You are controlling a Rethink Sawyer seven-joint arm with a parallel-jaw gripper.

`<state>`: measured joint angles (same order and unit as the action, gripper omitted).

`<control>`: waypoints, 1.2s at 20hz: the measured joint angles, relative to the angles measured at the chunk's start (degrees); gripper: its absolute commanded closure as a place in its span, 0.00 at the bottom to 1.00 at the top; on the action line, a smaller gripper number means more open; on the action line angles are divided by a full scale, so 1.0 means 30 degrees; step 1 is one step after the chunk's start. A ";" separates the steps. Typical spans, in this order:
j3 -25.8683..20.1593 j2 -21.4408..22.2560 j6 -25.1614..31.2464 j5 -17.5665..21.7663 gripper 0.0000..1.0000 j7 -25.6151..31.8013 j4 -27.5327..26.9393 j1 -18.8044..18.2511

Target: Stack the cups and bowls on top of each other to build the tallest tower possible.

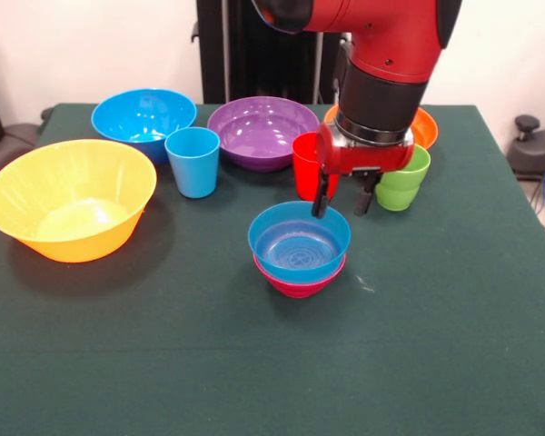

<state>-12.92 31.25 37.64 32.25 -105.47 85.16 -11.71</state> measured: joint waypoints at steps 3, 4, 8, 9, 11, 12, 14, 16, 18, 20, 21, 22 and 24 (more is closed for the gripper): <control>-0.0014 0.0014 -0.0044 0.0000 0.00 0.0000 0.0028 -0.0002; -0.0041 0.0053 -0.0044 -0.0024 0.00 0.0000 0.0077 -0.0010; -0.0344 0.0485 0.0052 -0.0468 0.00 0.0000 0.0594 -0.0138; -0.0435 0.0620 0.0103 -0.0575 0.00 0.0000 0.0743 -0.0173; -0.0635 0.0930 0.0242 -0.0780 0.00 0.0000 0.1077 -0.0243; -0.0707 0.1052 0.0286 -0.0848 0.00 0.0000 0.1195 -0.0264; -0.0976 0.1431 0.0536 -0.1070 0.00 0.0000 0.1527 -0.0371; -0.1196 0.1737 0.0916 -0.1252 0.00 0.0000 0.1739 -0.0489; -0.1337 0.1943 0.1233 -0.1355 0.00 0.0000 0.1874 -0.0582; -0.1589 0.2296 0.1812 -0.1478 0.00 0.0000 0.2070 -0.0759; -0.1713 0.2476 0.2097 -0.1498 0.00 0.0000 0.2147 -0.0848; -0.1876 0.2679 0.2418 -0.1502 0.00 0.0000 0.2233 -0.0978; -0.2258 0.3110 0.3065 -0.1498 0.00 0.0000 0.2382 -0.1361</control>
<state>-19.69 40.58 46.83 27.75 -105.47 92.30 -15.79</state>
